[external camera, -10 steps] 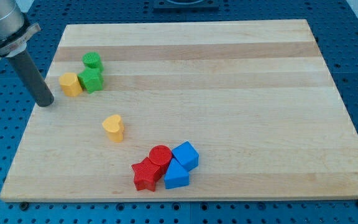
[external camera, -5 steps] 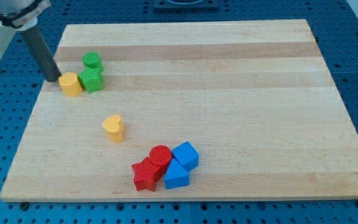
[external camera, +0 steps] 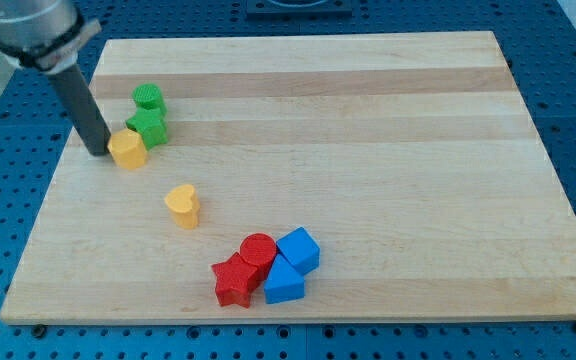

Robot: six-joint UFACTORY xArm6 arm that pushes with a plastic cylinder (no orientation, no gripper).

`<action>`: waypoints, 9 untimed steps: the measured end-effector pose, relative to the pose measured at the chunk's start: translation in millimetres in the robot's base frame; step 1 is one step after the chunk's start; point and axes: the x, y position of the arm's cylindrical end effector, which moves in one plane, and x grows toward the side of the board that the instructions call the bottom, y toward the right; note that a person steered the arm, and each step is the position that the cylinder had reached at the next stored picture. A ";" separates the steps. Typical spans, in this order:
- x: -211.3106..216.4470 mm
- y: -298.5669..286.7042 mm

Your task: Keep yellow blocks diagonal to each other

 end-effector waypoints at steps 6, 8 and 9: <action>26.8 -18.8; 6.2 19.9; 6.2 28.6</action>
